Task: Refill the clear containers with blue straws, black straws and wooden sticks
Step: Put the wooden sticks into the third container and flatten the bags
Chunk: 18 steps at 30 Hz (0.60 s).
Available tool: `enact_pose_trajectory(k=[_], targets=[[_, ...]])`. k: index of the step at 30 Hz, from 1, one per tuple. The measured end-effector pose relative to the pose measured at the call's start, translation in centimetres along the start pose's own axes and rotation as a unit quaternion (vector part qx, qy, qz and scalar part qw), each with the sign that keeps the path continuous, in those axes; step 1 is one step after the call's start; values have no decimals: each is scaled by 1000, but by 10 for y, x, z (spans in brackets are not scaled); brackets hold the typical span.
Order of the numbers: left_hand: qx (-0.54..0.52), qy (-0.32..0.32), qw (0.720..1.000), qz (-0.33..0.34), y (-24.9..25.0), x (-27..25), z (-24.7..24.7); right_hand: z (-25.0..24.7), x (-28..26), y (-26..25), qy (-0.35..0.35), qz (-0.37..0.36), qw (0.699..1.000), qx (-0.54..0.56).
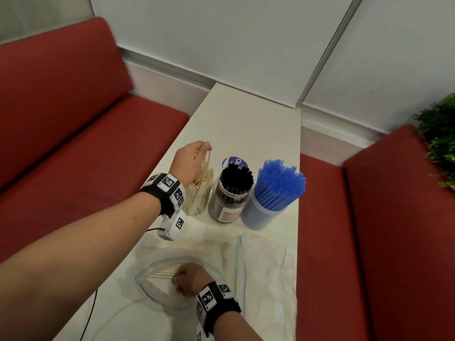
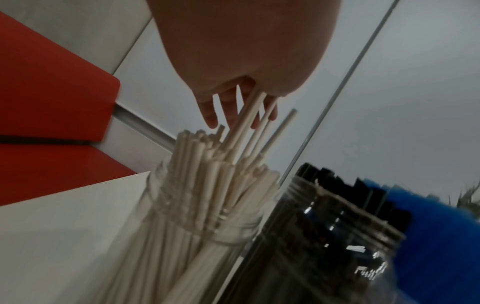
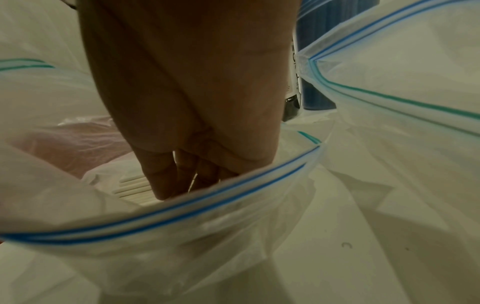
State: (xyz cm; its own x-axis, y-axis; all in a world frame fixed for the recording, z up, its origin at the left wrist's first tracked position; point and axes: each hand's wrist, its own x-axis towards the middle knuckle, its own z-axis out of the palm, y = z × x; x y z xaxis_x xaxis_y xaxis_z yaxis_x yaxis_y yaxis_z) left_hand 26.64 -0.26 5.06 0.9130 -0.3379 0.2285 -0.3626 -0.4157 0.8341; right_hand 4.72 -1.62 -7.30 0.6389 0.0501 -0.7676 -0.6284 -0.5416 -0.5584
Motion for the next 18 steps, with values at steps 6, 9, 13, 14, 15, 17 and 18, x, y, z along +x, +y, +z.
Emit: enact_pose_trajectory(k=[6,9,13,14,15,17,18], targets=[[133,-145,980,-41,-26,-8,8,1,2,5,7,-17,1000,9],[67,-76,995,27,-22,-9,5,2,5,8,18,-29,999,6],[281,-209,926,139,-27,-13,7,4,7,13,32,-33,999,14],[331,-238,902,144,-31,-15,7,5,8,14,35,-37,999,12],[369,-253,882,148,-34,-16,7,5,8,15,37,-40,998,8],[420,-261,855,159,-35,-14,6,4,10,15,42,-42,998,-5],[437,-264,845,159,-33,-12,7,4,11,15,44,-41,998,-11]])
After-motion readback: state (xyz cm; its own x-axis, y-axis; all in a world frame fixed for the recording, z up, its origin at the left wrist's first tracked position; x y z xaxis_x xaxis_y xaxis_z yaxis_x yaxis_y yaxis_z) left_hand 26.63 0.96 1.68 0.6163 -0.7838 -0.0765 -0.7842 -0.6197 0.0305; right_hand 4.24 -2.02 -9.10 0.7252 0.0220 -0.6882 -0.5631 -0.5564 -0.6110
